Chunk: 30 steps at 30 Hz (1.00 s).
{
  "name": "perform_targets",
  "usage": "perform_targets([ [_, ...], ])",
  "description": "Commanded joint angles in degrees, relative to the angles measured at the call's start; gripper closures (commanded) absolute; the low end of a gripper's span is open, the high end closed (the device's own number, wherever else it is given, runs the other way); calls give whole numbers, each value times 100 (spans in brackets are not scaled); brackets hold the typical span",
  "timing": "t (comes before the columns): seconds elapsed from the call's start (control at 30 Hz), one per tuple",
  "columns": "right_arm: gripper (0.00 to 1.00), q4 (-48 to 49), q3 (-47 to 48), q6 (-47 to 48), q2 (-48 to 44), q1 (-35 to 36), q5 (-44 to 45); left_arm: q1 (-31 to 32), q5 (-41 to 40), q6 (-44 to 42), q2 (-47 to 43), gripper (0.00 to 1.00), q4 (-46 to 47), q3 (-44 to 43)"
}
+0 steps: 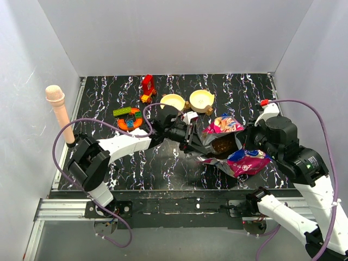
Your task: Serve the pet food
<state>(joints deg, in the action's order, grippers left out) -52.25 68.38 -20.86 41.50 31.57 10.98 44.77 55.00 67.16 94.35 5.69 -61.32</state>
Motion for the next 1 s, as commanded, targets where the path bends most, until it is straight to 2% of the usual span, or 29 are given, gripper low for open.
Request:
perform_targets([
  [0.0,99,258,308,82,-89,-20,194,-162,-534,-438,-602,100,-533,-46],
  [0.07,99,373,159,117,-133,-28,176,-180,60,-204,72,100,-228,-151],
  [0.1,99,356,193,161,-72,-28,141,-136,54,-133,58,100,-131,-170],
  [0.13,99,260,306,179,-11,-20,158,-136,-59,-159,-134,100,-113,-135],
  [0.33,99,330,246,214,-45,-37,413,-478,572,-230,-794,100,-350,-65],
  [0.47,99,390,272,118,-27,-37,405,-566,634,-45,-1120,100,-218,164],
  [0.83,99,452,369,-49,78,-37,220,-575,810,-343,-1384,100,-341,129],
  [0.9,99,461,404,-58,113,-46,194,-549,609,-527,-1235,100,-367,94],
  [0.97,99,470,422,-50,122,-46,159,-418,424,-843,-727,100,-786,-55],
])
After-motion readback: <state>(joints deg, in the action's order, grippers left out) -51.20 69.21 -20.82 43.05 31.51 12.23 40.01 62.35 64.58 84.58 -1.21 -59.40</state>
